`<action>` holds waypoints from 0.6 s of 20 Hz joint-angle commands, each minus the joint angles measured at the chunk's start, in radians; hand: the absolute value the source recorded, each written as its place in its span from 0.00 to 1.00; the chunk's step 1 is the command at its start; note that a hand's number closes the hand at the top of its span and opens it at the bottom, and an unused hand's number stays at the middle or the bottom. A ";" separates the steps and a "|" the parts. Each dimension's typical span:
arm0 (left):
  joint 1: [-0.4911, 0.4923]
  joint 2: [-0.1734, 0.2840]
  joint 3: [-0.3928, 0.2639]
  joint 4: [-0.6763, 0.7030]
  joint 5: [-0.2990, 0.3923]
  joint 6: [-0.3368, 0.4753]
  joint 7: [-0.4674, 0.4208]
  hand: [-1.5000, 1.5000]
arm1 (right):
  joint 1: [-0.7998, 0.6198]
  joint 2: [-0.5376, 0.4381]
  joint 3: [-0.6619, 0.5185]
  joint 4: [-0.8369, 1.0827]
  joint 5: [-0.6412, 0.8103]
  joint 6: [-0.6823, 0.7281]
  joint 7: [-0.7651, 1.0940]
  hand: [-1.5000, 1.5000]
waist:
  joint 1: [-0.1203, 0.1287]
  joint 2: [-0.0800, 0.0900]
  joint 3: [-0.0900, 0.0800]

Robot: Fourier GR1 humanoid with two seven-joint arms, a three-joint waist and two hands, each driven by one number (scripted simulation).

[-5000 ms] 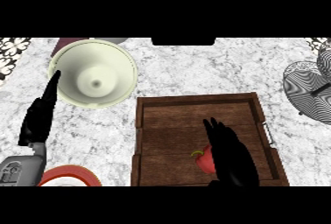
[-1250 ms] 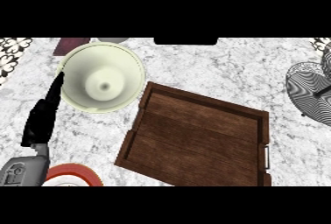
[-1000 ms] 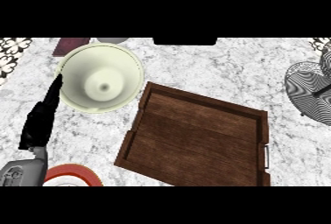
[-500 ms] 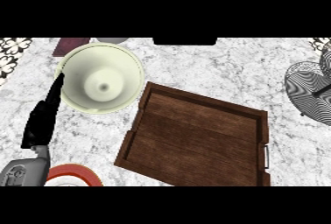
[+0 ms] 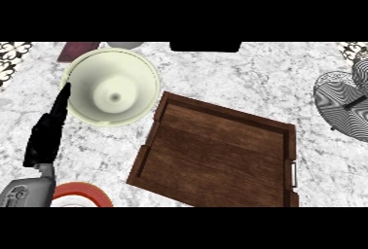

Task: Pick the bell pepper from the tray and place it in the tiered basket

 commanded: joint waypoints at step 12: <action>0.007 -0.014 0.012 0.005 -0.012 0.014 -0.013 0.50 | 0.164 -0.012 -0.054 -0.383 -0.114 -0.106 0.088 0.00 | -0.032 -0.001 0.018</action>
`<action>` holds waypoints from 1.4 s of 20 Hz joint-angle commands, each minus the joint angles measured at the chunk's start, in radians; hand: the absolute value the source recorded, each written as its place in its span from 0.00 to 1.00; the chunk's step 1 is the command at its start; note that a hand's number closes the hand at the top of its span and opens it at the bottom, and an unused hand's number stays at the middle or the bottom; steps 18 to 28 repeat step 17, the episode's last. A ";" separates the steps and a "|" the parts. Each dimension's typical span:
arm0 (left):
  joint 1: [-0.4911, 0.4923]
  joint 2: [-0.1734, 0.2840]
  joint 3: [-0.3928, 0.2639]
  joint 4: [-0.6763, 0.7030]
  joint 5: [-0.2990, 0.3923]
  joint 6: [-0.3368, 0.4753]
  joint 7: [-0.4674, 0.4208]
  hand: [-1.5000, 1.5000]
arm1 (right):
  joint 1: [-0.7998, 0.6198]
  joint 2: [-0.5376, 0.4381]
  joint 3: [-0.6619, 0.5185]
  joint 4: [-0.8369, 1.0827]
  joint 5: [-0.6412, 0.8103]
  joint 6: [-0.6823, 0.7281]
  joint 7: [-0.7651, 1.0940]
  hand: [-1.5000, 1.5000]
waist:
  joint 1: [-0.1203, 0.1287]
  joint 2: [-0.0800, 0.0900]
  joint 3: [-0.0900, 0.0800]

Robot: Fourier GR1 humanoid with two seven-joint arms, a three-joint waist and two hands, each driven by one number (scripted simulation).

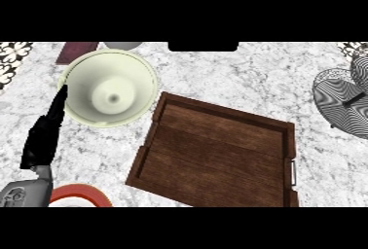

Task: Pick the bell pepper from the tray and place it in the tiered basket

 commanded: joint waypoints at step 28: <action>0.052 0.021 0.047 -0.026 0.014 -0.007 0.005 0.50 | 0.718 0.160 -0.386 -1.118 -0.454 0.425 0.203 0.00 | -0.054 -0.008 0.005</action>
